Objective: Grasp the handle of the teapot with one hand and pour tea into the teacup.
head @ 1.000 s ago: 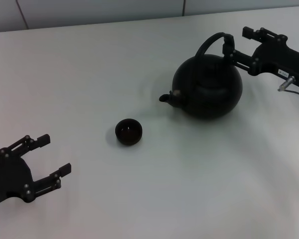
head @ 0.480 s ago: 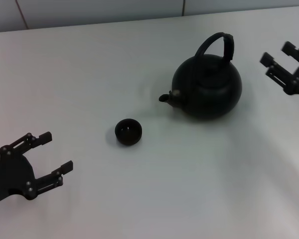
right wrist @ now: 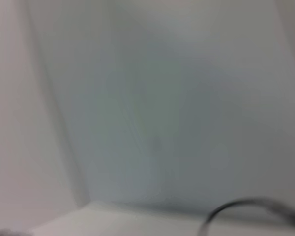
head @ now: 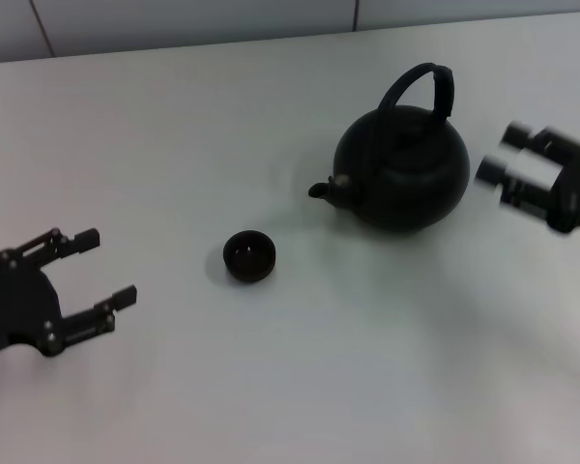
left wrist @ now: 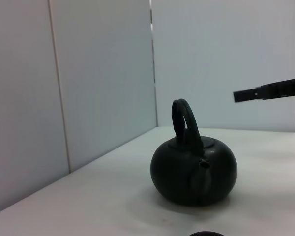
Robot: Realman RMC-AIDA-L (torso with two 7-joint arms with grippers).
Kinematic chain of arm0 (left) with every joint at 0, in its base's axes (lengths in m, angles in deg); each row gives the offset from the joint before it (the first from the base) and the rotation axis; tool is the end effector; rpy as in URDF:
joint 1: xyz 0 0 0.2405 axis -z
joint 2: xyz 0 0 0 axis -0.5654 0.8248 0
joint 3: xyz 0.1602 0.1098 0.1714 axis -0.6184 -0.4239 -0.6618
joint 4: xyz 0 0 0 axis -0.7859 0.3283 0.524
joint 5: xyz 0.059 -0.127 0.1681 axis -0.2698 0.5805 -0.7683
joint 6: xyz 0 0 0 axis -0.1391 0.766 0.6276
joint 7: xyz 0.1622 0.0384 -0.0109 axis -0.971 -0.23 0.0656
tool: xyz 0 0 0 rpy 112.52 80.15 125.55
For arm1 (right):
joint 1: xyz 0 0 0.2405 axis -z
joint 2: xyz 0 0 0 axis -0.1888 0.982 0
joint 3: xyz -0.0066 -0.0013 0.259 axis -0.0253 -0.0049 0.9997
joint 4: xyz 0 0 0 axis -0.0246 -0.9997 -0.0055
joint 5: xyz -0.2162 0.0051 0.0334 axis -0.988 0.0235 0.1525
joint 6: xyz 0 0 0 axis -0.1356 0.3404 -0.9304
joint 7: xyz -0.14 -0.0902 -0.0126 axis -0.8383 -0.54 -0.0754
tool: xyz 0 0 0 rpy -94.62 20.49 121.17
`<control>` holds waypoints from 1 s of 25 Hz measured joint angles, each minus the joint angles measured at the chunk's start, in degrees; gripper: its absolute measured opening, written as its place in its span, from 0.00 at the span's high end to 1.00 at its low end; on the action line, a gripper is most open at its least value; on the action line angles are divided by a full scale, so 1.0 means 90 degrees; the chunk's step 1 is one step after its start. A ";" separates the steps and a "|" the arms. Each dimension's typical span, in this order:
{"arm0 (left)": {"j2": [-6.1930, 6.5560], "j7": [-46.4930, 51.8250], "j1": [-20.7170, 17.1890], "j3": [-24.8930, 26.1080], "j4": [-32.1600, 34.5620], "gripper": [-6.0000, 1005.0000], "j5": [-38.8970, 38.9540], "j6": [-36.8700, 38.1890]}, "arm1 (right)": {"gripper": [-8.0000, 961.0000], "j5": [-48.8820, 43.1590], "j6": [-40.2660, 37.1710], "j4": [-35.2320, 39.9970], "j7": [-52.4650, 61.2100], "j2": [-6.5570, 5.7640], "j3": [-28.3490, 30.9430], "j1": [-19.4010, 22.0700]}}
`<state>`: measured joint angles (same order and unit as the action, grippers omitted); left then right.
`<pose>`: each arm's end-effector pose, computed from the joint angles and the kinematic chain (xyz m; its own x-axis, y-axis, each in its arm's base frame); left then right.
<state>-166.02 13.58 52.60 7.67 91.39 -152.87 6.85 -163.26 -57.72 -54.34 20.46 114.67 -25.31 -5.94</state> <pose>-0.3228 0.2746 -0.0229 0.8405 0.0335 0.5408 0.2885 -0.8725 -0.3944 0.3286 0.2891 0.0300 0.6352 -0.1944 -0.7474 -0.5823 -0.7564 -0.2981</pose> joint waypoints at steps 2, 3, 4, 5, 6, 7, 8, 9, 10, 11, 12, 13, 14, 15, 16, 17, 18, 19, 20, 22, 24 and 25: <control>0.0098 0.0120 0.0146 -0.0004 0.0038 0.21 -0.0076 0.0020 | 0.29 -0.1401 -0.0228 0.0440 0.0630 -0.0197 0.0001 -0.0430; 0.0098 0.0120 0.0146 -0.0004 0.0038 0.21 -0.0076 0.0020 | 0.29 -0.1401 -0.0228 0.0440 0.0630 -0.0197 0.0001 -0.0430; 0.0376 0.0796 0.0605 -0.0043 0.0075 0.22 -0.0541 0.0059 | 0.29 -0.1834 -0.0249 0.0597 0.0784 -0.0226 0.0000 -0.0589; 0.0376 0.0796 0.0605 -0.0043 0.0075 0.22 -0.0541 0.0059 | 0.29 -0.2183 -0.0250 0.0745 0.0894 -0.0230 0.0000 -0.0714; 0.0522 0.1182 0.0935 -0.0077 0.0076 0.23 -0.0794 0.0099 | 0.29 -0.2480 -0.0244 0.0879 0.0982 -0.0232 0.0001 -0.0834; 0.0522 0.1182 0.0935 -0.0077 0.0076 0.23 -0.0794 0.0099 | 0.28 -0.3060 -0.0180 0.1169 0.1044 -0.0196 0.0009 -0.1060; 0.0640 0.1527 0.1174 -0.0096 0.0085 0.24 -0.1047 0.0158 | 0.28 -0.3208 -0.0151 0.1252 0.1044 -0.0176 0.0009 -0.1147; 0.0777 0.2012 0.1487 -0.0102 0.0187 0.24 -0.1419 0.0280 | 0.28 -0.3317 -0.0127 0.1319 0.1043 -0.0161 0.0009 -0.1235; 0.0804 0.2215 0.1592 -0.0102 0.0275 0.24 -0.1551 0.0347 | 0.28 -0.3393 -0.0103 0.1358 0.1043 -0.0154 0.0008 -0.1314; 0.0804 0.2215 0.1592 -0.0102 0.0275 0.25 -0.1551 0.0347 | 0.29 -0.3393 -0.0103 0.1358 0.1043 -0.0154 0.0008 -0.1314; 0.0832 0.2459 0.1718 -0.0102 0.0397 0.25 -0.1718 0.0425 | 0.29 -0.3494 -0.0052 0.1394 0.1043 -0.0149 -0.0012 -0.1452; 0.0832 0.2459 0.1718 -0.0102 0.0397 0.25 -0.1718 0.0425 | 0.29 -0.3494 -0.0052 0.1394 0.1043 -0.0149 -0.0012 -0.1452; 0.0829 0.2686 0.1808 -0.0102 0.0544 0.25 -0.1892 0.0489 | 0.29 -0.3530 -0.0027 0.1399 0.1041 -0.0149 -0.0026 -0.1505; 0.0795 0.2807 0.1867 -0.0100 0.0661 0.25 -0.2007 0.0516 | 0.29 -0.3593 0.0017 0.1386 0.1036 -0.0138 -0.0048 -0.1587; 0.0778 0.2815 0.1876 -0.0100 0.0669 0.25 -0.2013 0.0519 | 0.29 -0.3633 0.0043 0.1381 0.1024 -0.0109 -0.0051 -0.1624; 0.0745 0.2822 0.1886 -0.0099 0.0688 0.25 -0.2020 0.0527 | 0.29 -0.3639 0.0050 0.1388 0.1014 -0.0096 -0.0051 -0.1629; 0.0730 0.2824 0.1888 -0.0099 0.0706 0.25 -0.2020 0.0530 | 0.29 -0.3645 0.0055 0.1396 0.0998 -0.0081 -0.0051 -0.1628; 0.0713 0.2826 0.1890 -0.0094 0.0741 0.25 -0.2016 0.0534 | 0.29 -0.3648 0.0064 0.1404 0.0982 -0.0065 -0.0050 -0.1629; 0.0713 0.2826 0.1890 -0.0094 0.0741 0.25 -0.2016 0.0534 | 0.29 -0.3648 0.0064 0.1404 0.0982 -0.0065 -0.0050 -0.1629; 0.0700 0.2828 0.1890 -0.0065 0.0782 0.25 -0.2001 0.0535 | 0.29 -0.3653 0.0078 0.1412 0.0962 -0.0048 -0.0050 -0.1630; 0.0695 0.2829 0.1888 -0.0044 0.0793 0.25 -0.1998 0.0536 | 0.29 -0.3658 0.0093 0.1428 0.0945 -0.0041 -0.0050 -0.1631; 0.0694 0.2830 0.1883 -0.0035 0.0795 0.25 -0.1998 0.0537 | 0.29 -0.3658 0.0093 0.1428 0.0945 -0.0041 -0.0050 -0.1631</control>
<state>-159.77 39.05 69.54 7.36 98.54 -170.85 11.68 -196.18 -56.89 -41.49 28.96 114.30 -25.76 -20.62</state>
